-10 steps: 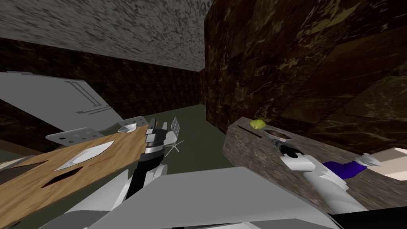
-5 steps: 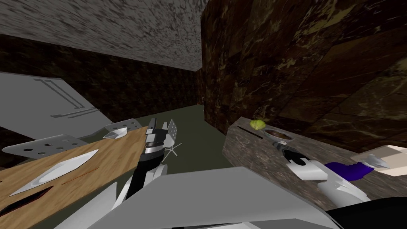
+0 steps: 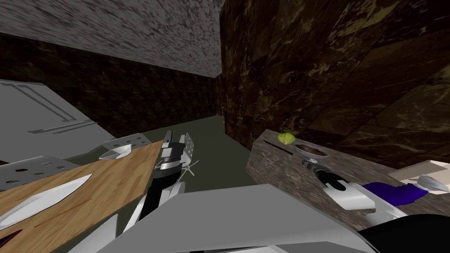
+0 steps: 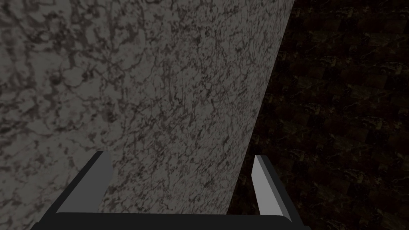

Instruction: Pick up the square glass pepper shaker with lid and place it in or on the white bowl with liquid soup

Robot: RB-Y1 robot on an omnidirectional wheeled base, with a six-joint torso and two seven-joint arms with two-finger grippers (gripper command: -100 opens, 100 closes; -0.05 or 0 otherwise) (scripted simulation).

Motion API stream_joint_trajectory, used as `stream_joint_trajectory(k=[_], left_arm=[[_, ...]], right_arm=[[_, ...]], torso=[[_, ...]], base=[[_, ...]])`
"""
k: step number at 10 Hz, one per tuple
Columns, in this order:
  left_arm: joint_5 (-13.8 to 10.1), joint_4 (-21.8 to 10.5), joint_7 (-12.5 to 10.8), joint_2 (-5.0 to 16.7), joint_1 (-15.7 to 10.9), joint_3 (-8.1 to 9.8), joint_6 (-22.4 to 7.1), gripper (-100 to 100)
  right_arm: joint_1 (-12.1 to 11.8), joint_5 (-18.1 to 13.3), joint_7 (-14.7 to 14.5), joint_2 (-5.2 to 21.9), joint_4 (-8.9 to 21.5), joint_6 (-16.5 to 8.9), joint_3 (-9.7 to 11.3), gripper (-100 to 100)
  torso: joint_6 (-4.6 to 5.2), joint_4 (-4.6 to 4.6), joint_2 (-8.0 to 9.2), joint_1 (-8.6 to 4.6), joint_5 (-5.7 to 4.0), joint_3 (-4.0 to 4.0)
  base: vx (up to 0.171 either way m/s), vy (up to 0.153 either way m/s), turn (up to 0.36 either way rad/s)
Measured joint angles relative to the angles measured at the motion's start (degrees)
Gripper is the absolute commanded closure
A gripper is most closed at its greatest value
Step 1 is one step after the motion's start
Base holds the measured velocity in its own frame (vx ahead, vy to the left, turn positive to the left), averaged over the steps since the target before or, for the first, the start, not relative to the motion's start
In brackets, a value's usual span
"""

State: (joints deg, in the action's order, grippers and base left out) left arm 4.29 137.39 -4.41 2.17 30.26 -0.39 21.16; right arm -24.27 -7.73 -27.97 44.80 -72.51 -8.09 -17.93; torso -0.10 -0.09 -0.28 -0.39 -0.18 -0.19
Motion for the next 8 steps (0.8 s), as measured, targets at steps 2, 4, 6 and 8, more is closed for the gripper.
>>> stream_joint_trajectory(k=[2,4,6,8], left_arm=[[0.0,0.0,0.0,0.0,0.0,0.00,0.0,0],[0.0,0.0,0.0,0.0,0.0,0.00,0.0,0],[0.0,0.0,0.0,0.0,0.0,0.00,0.0,0],[0.0,0.0,0.0,0.0,0.0,0.00,0.0,0]], right_arm=[[0.2,1.0,0.5,0.8,-0.1,-0.2,-0.3,100],[-0.5,3.9,2.1,3.2,-1.0,-0.2,-1.5,100],[-1.8,6.2,3.6,4.7,-3.2,-0.7,-3.2,100],[-2.2,8.5,4.9,6.5,-4.4,-1.4,-4.2,100]], torso=[[0.02,0.06,0.17,-0.03,0.05,0.11],[0.05,0.10,0.25,0.02,0.07,0.17],[0.03,0.10,0.27,0.00,0.02,0.18],[0.01,0.09,0.26,-0.05,0.00,0.17]], base=[[-0.004,0.017,0.001],[-0.006,0.021,-0.005],[-0.002,0.013,-0.005],[-0.006,0.007,-0.002]])
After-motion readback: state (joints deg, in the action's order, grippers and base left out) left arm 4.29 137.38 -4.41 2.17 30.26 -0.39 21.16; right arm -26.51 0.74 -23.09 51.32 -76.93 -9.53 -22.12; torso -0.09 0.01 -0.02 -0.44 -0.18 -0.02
